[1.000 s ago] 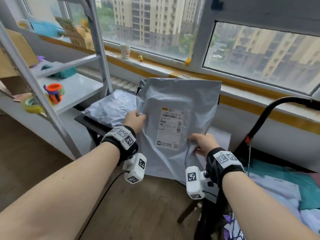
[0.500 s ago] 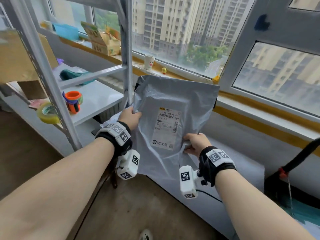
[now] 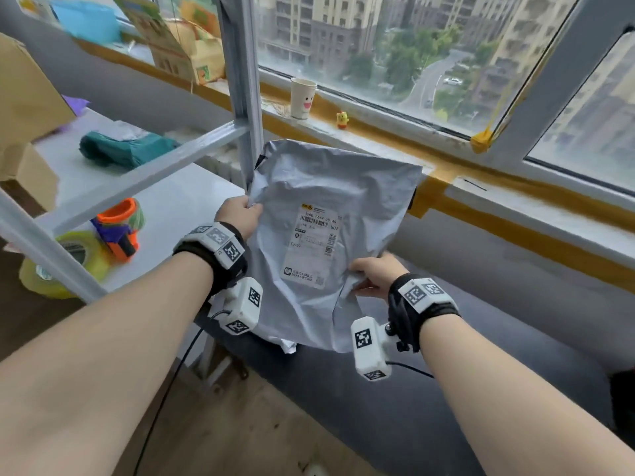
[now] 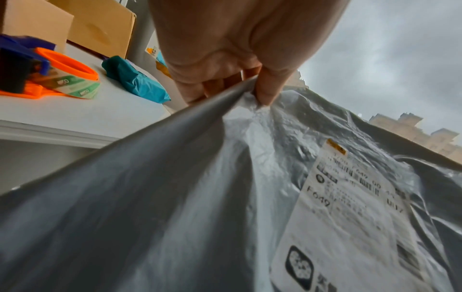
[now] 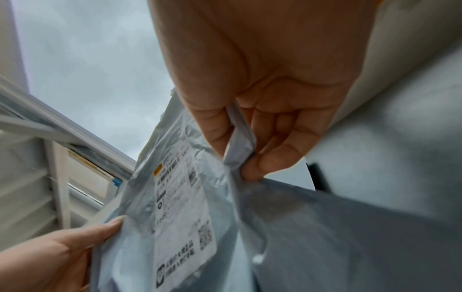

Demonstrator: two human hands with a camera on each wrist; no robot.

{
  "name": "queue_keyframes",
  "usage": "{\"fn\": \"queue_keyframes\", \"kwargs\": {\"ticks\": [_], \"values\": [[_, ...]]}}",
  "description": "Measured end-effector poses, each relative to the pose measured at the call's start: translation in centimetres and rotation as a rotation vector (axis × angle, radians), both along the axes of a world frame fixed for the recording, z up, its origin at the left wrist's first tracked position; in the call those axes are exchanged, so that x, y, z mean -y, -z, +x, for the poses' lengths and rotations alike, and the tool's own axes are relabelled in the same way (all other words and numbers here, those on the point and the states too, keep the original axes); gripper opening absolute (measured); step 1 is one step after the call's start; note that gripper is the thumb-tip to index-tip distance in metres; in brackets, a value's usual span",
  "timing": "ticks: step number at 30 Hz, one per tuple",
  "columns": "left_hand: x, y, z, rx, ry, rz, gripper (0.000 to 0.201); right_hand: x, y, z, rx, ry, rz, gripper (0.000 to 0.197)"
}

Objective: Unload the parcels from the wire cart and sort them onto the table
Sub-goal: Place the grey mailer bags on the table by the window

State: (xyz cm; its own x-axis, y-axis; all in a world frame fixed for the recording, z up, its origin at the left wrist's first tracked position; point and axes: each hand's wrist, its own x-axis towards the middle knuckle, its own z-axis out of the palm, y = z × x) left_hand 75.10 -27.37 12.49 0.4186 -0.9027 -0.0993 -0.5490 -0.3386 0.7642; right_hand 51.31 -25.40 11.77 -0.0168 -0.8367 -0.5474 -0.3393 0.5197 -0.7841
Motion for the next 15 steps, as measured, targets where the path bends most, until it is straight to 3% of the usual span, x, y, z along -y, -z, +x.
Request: {"fn": "queue_keyframes", "kwargs": {"ticks": [4, 15], "values": [[2.7, 1.4, 1.9, 0.045, 0.042, 0.073, 0.039, 1.4, 1.6, 1.7, -0.048, -0.019, 0.072, 0.01], [9.1, 7.7, 6.4, 0.115, 0.285, 0.277, 0.033, 2.8, 5.8, 5.3, -0.267, 0.039, 0.205, 0.029]]}}
